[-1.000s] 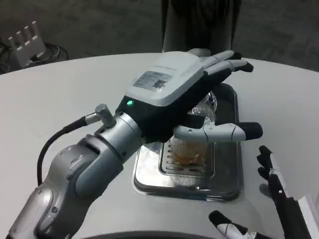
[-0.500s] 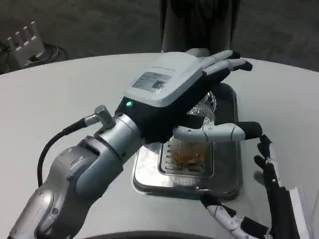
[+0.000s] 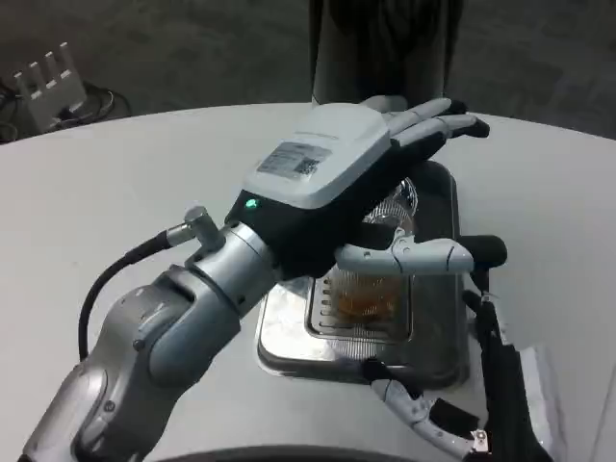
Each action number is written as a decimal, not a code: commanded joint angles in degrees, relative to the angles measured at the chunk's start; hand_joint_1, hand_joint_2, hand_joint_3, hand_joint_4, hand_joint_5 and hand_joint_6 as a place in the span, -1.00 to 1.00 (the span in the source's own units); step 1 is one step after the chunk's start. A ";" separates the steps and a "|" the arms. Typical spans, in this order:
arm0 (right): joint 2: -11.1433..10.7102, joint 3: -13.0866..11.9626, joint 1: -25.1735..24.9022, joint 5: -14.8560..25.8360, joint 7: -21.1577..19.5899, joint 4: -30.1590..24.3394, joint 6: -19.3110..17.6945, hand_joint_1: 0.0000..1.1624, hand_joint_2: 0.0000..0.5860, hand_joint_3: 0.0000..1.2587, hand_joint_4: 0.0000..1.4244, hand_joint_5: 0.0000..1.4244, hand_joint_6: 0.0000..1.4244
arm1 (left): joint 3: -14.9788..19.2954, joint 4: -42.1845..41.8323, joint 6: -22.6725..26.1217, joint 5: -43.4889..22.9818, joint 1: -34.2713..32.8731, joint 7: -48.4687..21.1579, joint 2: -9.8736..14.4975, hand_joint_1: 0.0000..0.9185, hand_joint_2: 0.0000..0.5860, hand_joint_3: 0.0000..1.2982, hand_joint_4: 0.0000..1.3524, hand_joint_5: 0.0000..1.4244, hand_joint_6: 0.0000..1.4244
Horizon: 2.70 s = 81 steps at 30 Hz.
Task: Grasp the cup under the faucet to collect the drink, then remove the cup.
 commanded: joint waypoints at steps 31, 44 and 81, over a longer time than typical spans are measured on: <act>2.84 0.91 -18.58 2.11 -5.15 16.28 5.18 0.40 -0.39 -1.00 -0.94 -0.85 -0.79 | -1.41 9.27 -1.17 -0.50 -2.43 -0.54 1.33 -1.00 -0.61 -0.65 -0.86 -0.76 -0.90; 2.43 0.49 -24.09 3.49 -3.76 21.96 6.17 0.40 -0.39 -1.00 -0.94 -0.85 -0.79 | -0.14 10.66 -1.59 -1.19 -2.89 0.30 1.93 -1.00 -0.61 -0.64 -0.86 -0.76 -0.90; 3.45 -0.58 -27.46 4.94 -2.50 23.34 8.39 0.36 -0.37 -1.00 -0.94 -0.85 -0.80 | 10.15 4.23 1.95 -14.97 4.01 3.67 -2.51 -1.00 -0.59 -0.67 -0.92 -0.81 -0.89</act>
